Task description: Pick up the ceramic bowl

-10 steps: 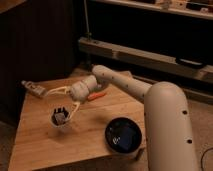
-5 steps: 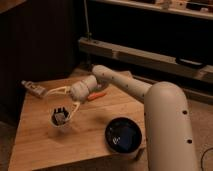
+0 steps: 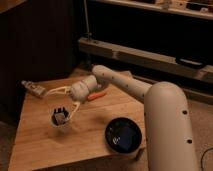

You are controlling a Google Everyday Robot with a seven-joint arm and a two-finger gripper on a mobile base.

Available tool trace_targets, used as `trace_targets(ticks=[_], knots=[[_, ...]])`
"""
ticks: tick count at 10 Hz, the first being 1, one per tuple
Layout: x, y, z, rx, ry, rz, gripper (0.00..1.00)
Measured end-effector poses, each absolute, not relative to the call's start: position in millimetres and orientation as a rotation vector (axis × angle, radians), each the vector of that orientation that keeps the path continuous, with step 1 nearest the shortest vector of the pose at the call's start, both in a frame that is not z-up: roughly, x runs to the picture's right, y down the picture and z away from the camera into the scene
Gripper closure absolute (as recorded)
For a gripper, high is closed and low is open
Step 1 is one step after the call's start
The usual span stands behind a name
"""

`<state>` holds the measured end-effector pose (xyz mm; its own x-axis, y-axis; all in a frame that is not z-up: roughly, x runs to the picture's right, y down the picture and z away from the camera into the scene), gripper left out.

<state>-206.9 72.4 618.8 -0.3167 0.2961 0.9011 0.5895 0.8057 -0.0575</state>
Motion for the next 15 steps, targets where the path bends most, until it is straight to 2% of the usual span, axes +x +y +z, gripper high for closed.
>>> trace_targets(ticks=[3,4,6,11,15], knots=[[-174,55,608,-0.566,-1.803,-0.465,0.2],[-153,48,586,-0.509,-1.756,-0.618,0.2],[-139,44,572,-0.474,-1.718,-0.724,0.2],[-140,44,573,-0.471,-1.718,-0.734,0.2],[-117,51,593,-0.311,-1.63,-0.836,0.2]])
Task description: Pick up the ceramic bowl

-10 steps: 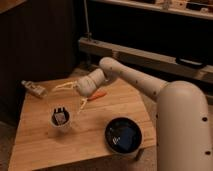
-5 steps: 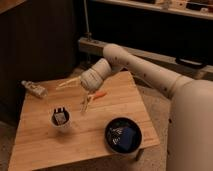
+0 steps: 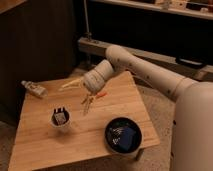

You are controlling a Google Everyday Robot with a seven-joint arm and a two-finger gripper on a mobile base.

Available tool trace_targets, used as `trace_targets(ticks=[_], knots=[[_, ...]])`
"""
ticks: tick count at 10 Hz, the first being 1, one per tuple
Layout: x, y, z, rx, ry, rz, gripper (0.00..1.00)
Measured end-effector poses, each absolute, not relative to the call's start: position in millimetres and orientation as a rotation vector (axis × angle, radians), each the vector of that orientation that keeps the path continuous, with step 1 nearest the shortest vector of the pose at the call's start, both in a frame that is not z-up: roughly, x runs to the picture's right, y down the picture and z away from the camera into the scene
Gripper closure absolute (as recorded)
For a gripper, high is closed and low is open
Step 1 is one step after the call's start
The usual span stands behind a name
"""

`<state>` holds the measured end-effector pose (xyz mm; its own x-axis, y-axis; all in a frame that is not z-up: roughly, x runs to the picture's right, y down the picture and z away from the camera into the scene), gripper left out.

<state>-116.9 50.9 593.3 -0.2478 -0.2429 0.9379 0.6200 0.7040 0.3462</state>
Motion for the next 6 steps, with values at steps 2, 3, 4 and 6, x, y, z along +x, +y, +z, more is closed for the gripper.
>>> trace_targets(ticks=[2,3,4,6], knots=[[-109,51,595,-0.286,-1.586,-0.877,0.2],[-105,51,593,-0.295,-1.55,-0.911,0.2],[-99,51,593,-0.317,-1.514,-0.933,0.2],[-90,55,583,-0.359,-1.433,-0.976,0.2]])
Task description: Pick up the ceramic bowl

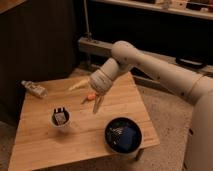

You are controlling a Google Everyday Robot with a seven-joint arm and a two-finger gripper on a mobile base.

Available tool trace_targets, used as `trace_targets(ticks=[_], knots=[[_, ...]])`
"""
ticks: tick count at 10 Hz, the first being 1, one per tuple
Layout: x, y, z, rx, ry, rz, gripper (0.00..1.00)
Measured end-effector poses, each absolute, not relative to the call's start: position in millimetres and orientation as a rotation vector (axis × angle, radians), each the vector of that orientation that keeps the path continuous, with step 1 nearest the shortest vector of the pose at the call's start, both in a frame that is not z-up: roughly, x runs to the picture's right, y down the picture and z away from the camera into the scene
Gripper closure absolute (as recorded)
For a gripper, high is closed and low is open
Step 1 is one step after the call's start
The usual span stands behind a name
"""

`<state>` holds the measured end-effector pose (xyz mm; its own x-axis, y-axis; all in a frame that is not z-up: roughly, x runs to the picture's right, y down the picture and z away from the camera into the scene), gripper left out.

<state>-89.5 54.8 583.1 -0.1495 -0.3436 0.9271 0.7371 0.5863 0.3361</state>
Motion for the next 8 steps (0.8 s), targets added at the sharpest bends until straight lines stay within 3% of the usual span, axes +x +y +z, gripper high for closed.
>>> trace_targets(ticks=[8], knots=[[-41,86,528,-0.308,-1.125,-1.047,0.2]])
